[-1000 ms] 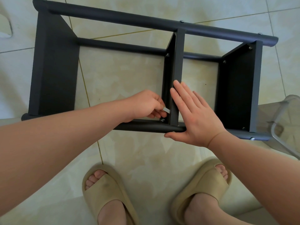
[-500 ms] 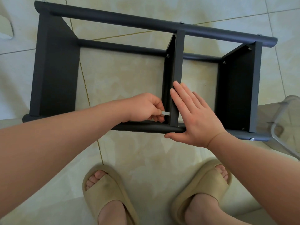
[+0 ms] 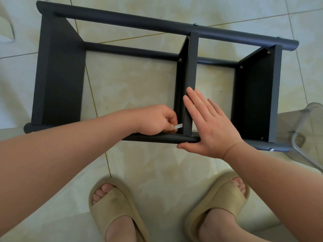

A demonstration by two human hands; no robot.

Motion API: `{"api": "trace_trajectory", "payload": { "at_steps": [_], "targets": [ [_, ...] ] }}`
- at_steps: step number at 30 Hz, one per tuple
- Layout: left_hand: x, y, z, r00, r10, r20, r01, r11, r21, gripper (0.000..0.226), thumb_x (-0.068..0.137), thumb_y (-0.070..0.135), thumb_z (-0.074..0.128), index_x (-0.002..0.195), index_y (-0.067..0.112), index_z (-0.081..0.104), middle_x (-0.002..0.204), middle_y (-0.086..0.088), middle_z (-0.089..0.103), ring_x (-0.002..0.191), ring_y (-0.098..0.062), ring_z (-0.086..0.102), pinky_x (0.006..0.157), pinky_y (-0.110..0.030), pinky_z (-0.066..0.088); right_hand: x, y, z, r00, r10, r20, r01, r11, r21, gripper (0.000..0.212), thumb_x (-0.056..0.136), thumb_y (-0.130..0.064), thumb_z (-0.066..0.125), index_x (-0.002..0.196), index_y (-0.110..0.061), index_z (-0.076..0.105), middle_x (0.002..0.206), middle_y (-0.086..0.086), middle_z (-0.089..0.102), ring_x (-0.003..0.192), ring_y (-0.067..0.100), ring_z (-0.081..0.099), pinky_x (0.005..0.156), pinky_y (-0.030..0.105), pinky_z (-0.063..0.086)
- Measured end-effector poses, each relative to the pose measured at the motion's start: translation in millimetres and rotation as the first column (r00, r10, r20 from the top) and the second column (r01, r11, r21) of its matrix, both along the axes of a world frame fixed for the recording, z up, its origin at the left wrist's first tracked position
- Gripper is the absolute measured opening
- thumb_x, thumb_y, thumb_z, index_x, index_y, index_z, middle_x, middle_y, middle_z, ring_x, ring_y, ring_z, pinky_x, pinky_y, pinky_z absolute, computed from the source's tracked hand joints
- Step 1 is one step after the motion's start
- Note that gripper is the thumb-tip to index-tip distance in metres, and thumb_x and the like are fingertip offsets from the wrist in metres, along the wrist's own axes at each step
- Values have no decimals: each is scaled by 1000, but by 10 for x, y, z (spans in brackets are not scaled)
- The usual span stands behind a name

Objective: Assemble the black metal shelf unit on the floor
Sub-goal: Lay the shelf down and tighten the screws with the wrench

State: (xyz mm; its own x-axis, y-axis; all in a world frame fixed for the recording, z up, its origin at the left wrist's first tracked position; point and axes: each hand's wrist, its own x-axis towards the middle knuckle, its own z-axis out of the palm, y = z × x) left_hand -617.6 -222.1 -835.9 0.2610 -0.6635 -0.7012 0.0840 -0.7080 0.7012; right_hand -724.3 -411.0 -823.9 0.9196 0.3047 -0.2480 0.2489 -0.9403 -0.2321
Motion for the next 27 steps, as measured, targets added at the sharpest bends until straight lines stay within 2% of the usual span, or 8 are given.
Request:
{"api": "trace_trajectory", "payload": {
  "at_steps": [6, 10, 14, 17, 20, 23, 25, 27],
  "targets": [
    [7, -15, 26, 995, -84, 49, 83, 996, 26, 18, 95, 17, 62, 79, 27, 63, 52, 27, 57, 50, 8, 51, 58, -21, 36, -1, 0, 0, 1000, -1, 4, 1, 1000, 1, 116, 82, -82, 48, 161, -6, 12, 170, 8, 1, 157, 25, 2, 122, 55, 24],
    [43, 28, 19, 998, -7, 55, 6, 1000, 11, 12, 92, 14, 65, 86, 22, 73, 72, 14, 73, 64, 1, 63, 68, -24, 51, 0, -4, -2, 1000, -1, 6, 1, 1000, -2, 115, 82, -82, 48, 161, -6, 13, 170, 8, 1, 157, 25, 1, 122, 55, 24],
    [82, 30, 27, 989, 39, 142, -37, 999, -14, 14, 88, 17, 69, 84, 30, 71, 75, 15, 74, 71, 5, 64, 70, -16, 48, -2, -2, -8, 1000, 0, 8, 0, 1000, -1, 115, 82, -82, 48, 161, -6, 13, 170, 8, 1, 157, 25, 1, 122, 55, 24],
    [92, -7, 45, 982, 91, 166, -84, 995, -50, 24, 88, 13, 70, 78, 35, 65, 74, 14, 67, 65, 10, 58, 61, -6, 41, -3, -1, -7, 1000, -3, 14, 3, 1000, 4, 115, 81, -82, 49, 161, -5, 14, 170, 9, 3, 157, 26, 3, 122, 55, 25],
    [58, -46, 46, 958, 286, -19, -287, 957, -50, 19, 91, 12, 67, 81, 28, 67, 76, 12, 65, 71, 5, 61, 69, -13, 50, 2, -3, 1, 1000, -2, 10, 2, 1000, 6, 115, 82, -82, 48, 161, -5, 14, 170, 9, 2, 157, 26, 3, 121, 56, 25],
    [0, -109, 54, 778, 507, -372, -517, 852, 79, 13, 95, 15, 63, 82, 18, 64, 78, 3, 69, 80, -11, 67, 74, -28, 53, 3, 0, 4, 1000, -1, 4, 1, 1000, 3, 115, 82, -83, 46, 161, -7, 13, 170, 8, 2, 157, 25, 1, 122, 55, 24],
    [-18, -146, 43, 690, 577, -436, -573, 804, 159, 13, 96, 17, 64, 83, 18, 61, 78, 0, 68, 79, -15, 67, 74, -30, 52, 3, 1, 5, 1000, -3, 5, 3, 1000, 8, 115, 82, -82, 46, 161, -7, 13, 170, 8, 2, 157, 25, 2, 122, 55, 24],
    [-21, -165, 27, 712, 584, -389, -569, 805, 167, 7, 95, 18, 65, 89, 19, 62, 84, -1, 70, 81, -15, 68, 73, -29, 53, 4, 3, 5, 1000, -5, 4, 5, 1000, 10, 115, 81, -82, 46, 161, -7, 13, 170, 8, 2, 157, 26, 2, 122, 55, 24]
  ]
}}
